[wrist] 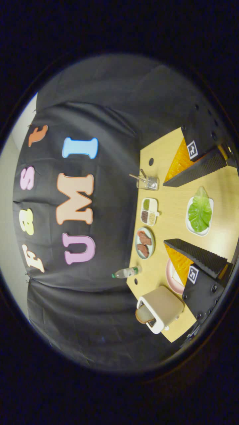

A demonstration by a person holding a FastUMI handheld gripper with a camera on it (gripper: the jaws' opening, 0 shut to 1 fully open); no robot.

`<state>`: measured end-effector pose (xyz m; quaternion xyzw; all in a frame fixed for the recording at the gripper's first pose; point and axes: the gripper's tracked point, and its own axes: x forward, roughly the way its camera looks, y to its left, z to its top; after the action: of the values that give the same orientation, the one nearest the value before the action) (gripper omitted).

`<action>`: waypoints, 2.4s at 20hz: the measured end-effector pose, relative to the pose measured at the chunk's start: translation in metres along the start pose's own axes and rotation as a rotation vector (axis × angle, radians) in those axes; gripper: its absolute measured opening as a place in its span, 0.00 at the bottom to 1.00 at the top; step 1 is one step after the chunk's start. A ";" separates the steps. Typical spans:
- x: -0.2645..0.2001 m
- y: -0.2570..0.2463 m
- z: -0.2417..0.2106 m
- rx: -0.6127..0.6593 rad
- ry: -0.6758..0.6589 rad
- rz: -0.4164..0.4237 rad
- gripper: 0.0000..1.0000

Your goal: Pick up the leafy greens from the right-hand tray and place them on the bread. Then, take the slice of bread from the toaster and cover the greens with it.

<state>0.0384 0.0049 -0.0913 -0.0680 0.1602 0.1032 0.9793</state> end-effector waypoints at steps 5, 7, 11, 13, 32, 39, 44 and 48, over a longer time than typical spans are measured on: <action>0.046 -0.051 -0.060 0.001 0.240 0.044 1.00; 0.063 -0.061 -0.084 0.040 0.325 0.073 0.99; 0.090 -0.073 -0.152 0.123 0.553 0.104 0.99; 0.098 -0.071 -0.183 0.186 0.666 0.132 0.98; 0.133 -0.061 -0.230 0.421 1.002 0.235 0.40; 0.133 -0.058 -0.224 0.438 0.975 0.216 0.03; 0.124 -0.049 -0.201 0.447 0.918 0.226 0.04; 0.110 -0.037 -0.172 0.443 0.864 0.256 0.03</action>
<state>0.0972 -0.0401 -0.2849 0.1250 0.5763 0.1484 0.7939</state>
